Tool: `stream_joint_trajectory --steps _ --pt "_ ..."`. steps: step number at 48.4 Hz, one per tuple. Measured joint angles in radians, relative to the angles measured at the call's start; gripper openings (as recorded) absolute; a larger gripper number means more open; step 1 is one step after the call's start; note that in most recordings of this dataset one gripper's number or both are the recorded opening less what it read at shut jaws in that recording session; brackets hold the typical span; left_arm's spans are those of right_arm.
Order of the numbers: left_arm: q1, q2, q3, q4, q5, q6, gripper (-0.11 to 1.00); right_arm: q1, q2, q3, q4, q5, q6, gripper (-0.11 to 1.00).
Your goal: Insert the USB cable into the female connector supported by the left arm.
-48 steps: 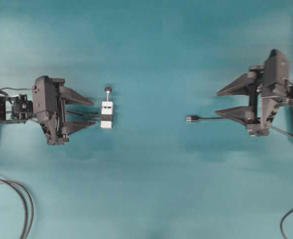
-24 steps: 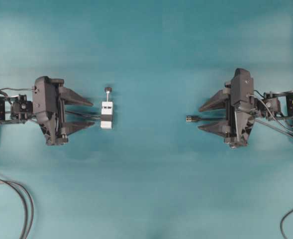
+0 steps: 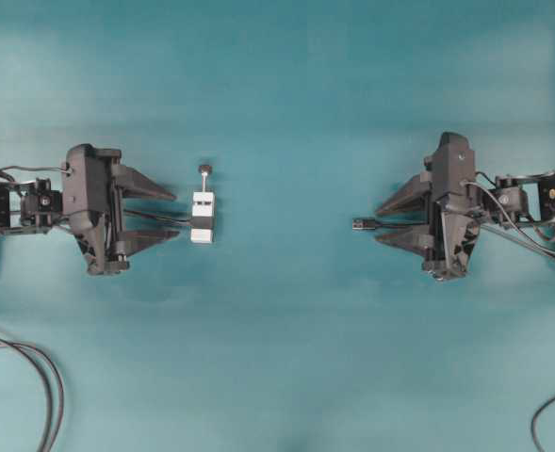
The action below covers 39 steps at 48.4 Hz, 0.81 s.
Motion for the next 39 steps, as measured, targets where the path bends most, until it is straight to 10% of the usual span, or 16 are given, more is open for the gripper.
stream_joint_trajectory --steps 39 --pt "0.000 0.000 -0.002 0.000 0.002 0.002 0.70 -0.012 0.003 -0.026 0.000 0.058 -0.017 0.51"
